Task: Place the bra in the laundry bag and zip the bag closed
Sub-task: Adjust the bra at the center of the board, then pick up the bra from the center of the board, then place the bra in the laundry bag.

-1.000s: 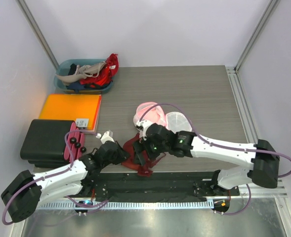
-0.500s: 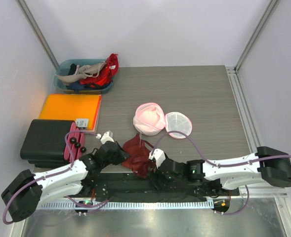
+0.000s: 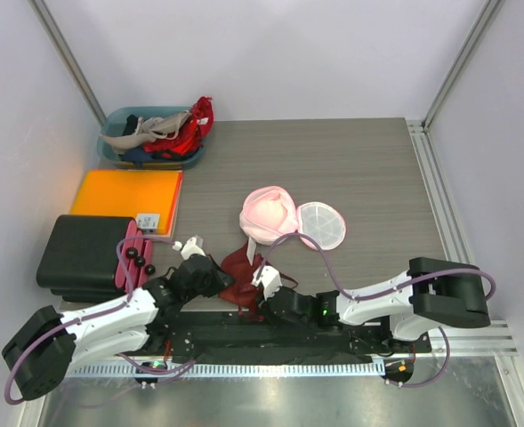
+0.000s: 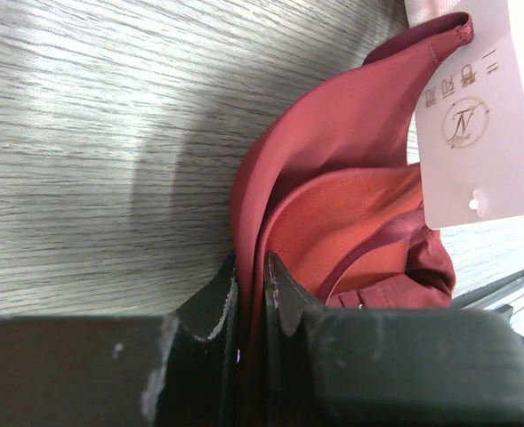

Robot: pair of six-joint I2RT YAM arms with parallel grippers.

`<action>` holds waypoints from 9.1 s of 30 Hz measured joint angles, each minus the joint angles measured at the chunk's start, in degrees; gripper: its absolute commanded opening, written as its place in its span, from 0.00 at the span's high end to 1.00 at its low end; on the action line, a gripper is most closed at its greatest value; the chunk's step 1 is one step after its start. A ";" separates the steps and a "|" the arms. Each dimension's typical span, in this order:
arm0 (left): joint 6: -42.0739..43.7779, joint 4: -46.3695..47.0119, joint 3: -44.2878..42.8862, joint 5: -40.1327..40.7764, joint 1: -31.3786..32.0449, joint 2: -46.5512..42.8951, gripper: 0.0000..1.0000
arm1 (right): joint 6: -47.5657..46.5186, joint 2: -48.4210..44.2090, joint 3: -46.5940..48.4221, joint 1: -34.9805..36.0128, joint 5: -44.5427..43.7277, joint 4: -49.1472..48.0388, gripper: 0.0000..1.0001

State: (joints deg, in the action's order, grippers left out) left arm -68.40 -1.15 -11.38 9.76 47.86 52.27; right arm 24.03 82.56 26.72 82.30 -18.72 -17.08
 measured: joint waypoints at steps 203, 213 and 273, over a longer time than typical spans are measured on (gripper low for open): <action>30.64 -21.22 -60.63 -8.92 -15.06 40.65 0.43 | -2.73 -3.37 37.35 -60.41 38.38 45.90 0.99; 32.52 -20.02 -64.24 -10.10 -15.37 46.40 0.88 | -3.32 6.08 42.99 -60.41 44.83 45.31 0.99; 20.46 -5.92 -53.86 -8.76 -12.35 46.27 1.00 | 7.34 29.49 47.69 -56.22 52.87 30.32 0.47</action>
State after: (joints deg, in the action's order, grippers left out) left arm -47.94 -7.07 -65.23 0.99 35.51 98.54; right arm 31.38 112.05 74.41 26.09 34.15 13.23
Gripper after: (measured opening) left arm 0.002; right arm 0.466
